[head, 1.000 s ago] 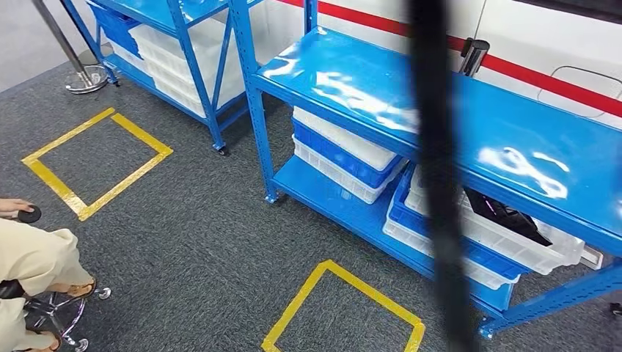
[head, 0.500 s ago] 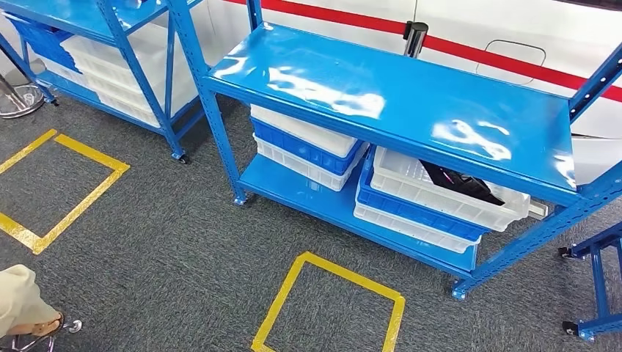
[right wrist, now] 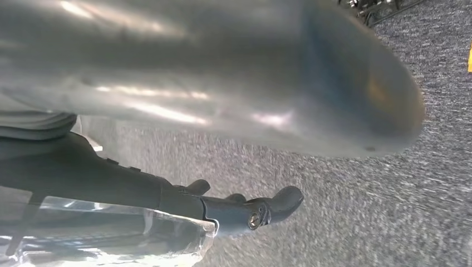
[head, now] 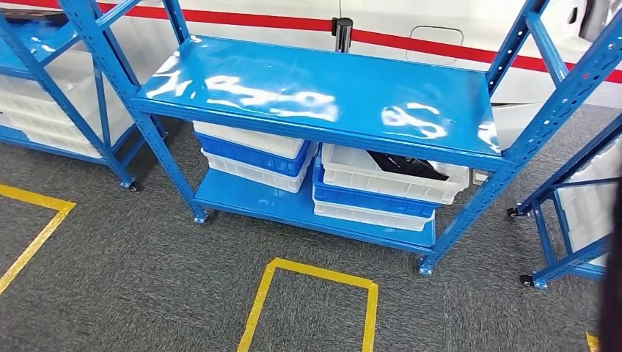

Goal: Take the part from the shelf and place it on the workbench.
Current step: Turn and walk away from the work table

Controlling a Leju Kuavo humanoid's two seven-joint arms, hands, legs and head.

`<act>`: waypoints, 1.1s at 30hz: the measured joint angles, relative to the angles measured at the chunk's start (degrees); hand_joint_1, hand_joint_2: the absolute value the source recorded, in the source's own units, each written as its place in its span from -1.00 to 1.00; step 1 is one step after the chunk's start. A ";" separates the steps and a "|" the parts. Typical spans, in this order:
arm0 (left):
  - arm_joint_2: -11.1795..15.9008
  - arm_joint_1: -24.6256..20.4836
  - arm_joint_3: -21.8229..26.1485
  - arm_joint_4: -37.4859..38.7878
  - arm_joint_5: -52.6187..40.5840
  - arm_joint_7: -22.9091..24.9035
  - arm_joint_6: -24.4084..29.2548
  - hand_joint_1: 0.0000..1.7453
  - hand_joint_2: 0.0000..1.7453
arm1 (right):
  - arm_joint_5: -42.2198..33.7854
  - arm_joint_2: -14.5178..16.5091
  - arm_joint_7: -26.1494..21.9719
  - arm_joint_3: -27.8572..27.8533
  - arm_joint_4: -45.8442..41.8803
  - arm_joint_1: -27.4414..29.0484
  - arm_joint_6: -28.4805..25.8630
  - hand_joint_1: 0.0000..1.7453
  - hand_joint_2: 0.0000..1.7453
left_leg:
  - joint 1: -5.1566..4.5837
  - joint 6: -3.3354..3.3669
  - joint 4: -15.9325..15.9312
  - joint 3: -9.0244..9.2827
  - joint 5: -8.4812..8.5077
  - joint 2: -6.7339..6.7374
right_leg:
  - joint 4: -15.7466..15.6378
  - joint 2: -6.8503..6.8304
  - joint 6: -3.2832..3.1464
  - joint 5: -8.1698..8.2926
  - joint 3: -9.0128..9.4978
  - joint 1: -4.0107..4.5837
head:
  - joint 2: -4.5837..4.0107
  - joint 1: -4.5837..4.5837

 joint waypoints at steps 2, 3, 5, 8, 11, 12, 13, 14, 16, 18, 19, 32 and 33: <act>0.03 -0.05 0.00 0.00 0.16 0.00 0.12 -1.00 -1.00 | 0.08 0.03 -0.14 0.00 0.00 0.00 -0.17 -1.00 -1.00 | -0.33 0.46 -1.35 0.42 0.21 -0.07 | -0.05 1.01 0.83 0.17 -0.60 0.17 | 0.01 0.02; 0.01 -0.09 0.01 0.00 0.27 0.00 0.20 -1.00 -1.00 | 0.10 0.02 -0.21 0.00 0.00 0.08 -0.45 -1.00 -1.00 | -0.37 0.92 -1.59 0.46 0.44 0.52 | -0.07 1.14 1.23 0.29 -0.86 0.16 | 0.01 0.04; -0.02 -0.15 0.02 0.00 0.41 -0.01 0.35 -1.00 -1.00 | 0.23 0.00 -0.28 0.00 0.00 0.18 -1.28 -1.00 -1.00 | -0.36 1.93 -2.23 0.58 1.01 1.58 | 1.53 -0.76 1.54 -0.61 -1.94 0.22 | 0.01 0.20; -0.01 0.04 0.03 0.00 0.45 0.00 0.50 -1.00 -1.00 | 0.79 -0.03 -0.20 0.00 0.00 -0.07 -1.97 -1.00 -1.00 | -0.42 2.56 -2.56 0.42 1.36 3.18 | 11.37 -4.16 0.99 -5.58 -6.54 0.07 | 0.00 0.55; 0.01 0.10 0.03 0.00 0.44 0.02 0.52 -1.00 -1.00 | 1.43 -0.08 0.20 0.01 0.00 -0.05 -2.10 -1.00 -1.00 | -0.45 2.46 -2.50 0.33 1.30 4.28 | 15.16 -4.54 2.01 -6.54 -7.74 -0.28 | 0.01 0.56; 0.00 0.08 0.02 0.00 0.44 0.02 0.51 -1.00 -1.00 | 1.63 -0.14 0.38 0.02 0.00 -0.01 -2.23 -1.00 -1.00 | -0.41 2.36 -2.47 0.41 1.24 4.44 | 12.04 -4.67 2.58 -5.25 -5.89 -0.40 | 0.01 0.55; -0.01 0.06 0.02 0.00 0.43 0.02 0.51 -1.00 -1.00 | 1.87 -0.21 0.59 0.04 0.00 0.01 -2.37 -1.00 -1.00 | -0.40 2.18 -2.44 0.53 1.15 4.54 | 7.65 -4.94 3.04 -3.75 -3.40 -0.54 | 0.01 0.62; -0.01 0.04 0.02 0.00 0.43 0.01 0.50 -1.00 -1.00 | 2.09 -0.27 0.79 0.08 0.00 -0.02 -2.49 -1.00 -1.00 | -0.52 1.88 -2.39 0.65 0.99 4.61 | 3.79 -5.19 3.16 -2.53 -1.32 -0.48 | 0.01 0.67; 0.05 -0.01 0.02 0.00 0.40 -0.01 0.49 -1.00 -1.00 | 2.50 -0.30 1.18 0.16 0.00 -0.12 -2.61 -1.00 -1.00 | -0.79 1.61 -2.20 0.78 0.58 4.69 | -0.31 -5.42 2.72 -1.32 0.94 -0.59 | 0.00 0.67; 0.14 -0.05 0.02 0.00 0.31 -0.02 0.44 -1.00 -1.00 | 2.79 -0.30 1.42 0.24 0.00 -0.14 -2.63 -1.00 -1.00 | -0.81 2.16 -2.07 0.80 0.47 4.66 | -0.51 -5.29 2.26 -1.15 1.18 -0.60 | 0.00 0.58; 0.19 -0.06 0.02 0.00 0.24 -0.03 0.41 -1.00 -1.00 | 2.88 -0.31 1.52 0.28 0.00 -0.14 -2.63 -1.00 -1.00 | -0.71 2.51 -2.12 0.82 0.53 4.63 | -0.50 -5.29 2.23 -1.15 1.20 -0.49 | 0.00 0.60; 0.22 -0.06 0.02 0.00 -0.27 -0.16 0.33 -1.00 -1.00 | 4.22 -0.38 2.15 1.50 0.00 -0.13 -2.62 -1.00 -1.00 | -0.16 0.28 -2.87 1.09 0.98 4.63 | -0.42 -5.29 1.27 -1.24 1.09 0.41 | 0.00 0.62; 0.22 -0.06 0.02 0.00 -0.27 -0.16 0.33 -1.00 -1.00 | 4.23 -0.38 2.15 1.57 0.00 -0.12 -2.62 -1.00 -1.00 | -0.18 0.21 -2.87 1.10 0.97 4.63 | -0.42 -5.29 1.27 -1.24 1.09 0.40 | 0.00 0.62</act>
